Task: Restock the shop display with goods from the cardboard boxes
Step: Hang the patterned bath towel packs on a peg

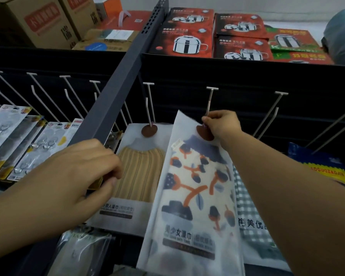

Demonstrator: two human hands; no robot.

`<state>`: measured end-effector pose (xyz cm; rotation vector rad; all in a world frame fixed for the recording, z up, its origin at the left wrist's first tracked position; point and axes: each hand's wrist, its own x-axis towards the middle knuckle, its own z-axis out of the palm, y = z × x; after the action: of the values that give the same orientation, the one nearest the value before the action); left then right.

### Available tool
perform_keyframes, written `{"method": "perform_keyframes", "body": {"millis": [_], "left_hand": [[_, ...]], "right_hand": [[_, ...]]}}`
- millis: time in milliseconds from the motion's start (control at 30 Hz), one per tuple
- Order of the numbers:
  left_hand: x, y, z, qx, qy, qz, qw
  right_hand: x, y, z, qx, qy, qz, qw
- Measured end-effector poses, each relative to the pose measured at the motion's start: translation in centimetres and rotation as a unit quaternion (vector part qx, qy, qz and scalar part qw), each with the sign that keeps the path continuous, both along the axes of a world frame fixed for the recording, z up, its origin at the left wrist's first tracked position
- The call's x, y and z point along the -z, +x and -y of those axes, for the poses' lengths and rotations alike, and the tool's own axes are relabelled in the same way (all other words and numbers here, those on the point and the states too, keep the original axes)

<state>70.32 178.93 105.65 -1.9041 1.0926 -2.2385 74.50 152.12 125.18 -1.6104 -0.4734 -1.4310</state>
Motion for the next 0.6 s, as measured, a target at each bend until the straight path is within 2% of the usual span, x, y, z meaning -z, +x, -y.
{"method": "perform_keyframes", "body": {"millis": [167, 267, 367, 467, 600], "left_hand": [[0.0, 0.1, 0.0, 0.010, 0.000, 0.000, 1.000], [0.0, 0.1, 0.0, 0.011, 0.003, -0.001, 1.000], [-0.1, -0.3, -0.1, 0.000, 0.003, -0.020, 1.000], [-0.1, -0.3, -0.1, 0.001, 0.007, -0.027, 1.000], [-0.1, -0.3, 0.0, -0.008, 0.002, -0.028, 1.000]], "right_hand": [[1.3, 2.4, 1.1, 0.032, -0.029, -0.051, 0.998], [2.2, 3.2, 1.6, 0.119, -0.062, -0.091, 0.987], [3.4, 3.6, 1.7, 0.240, -0.091, -0.122, 0.959], [4.7, 3.2, 1.6, 0.330, -0.116, -0.096, 0.932], [6.4, 1.0, 2.4, 0.304, -0.169, -0.045, 0.937]]}}
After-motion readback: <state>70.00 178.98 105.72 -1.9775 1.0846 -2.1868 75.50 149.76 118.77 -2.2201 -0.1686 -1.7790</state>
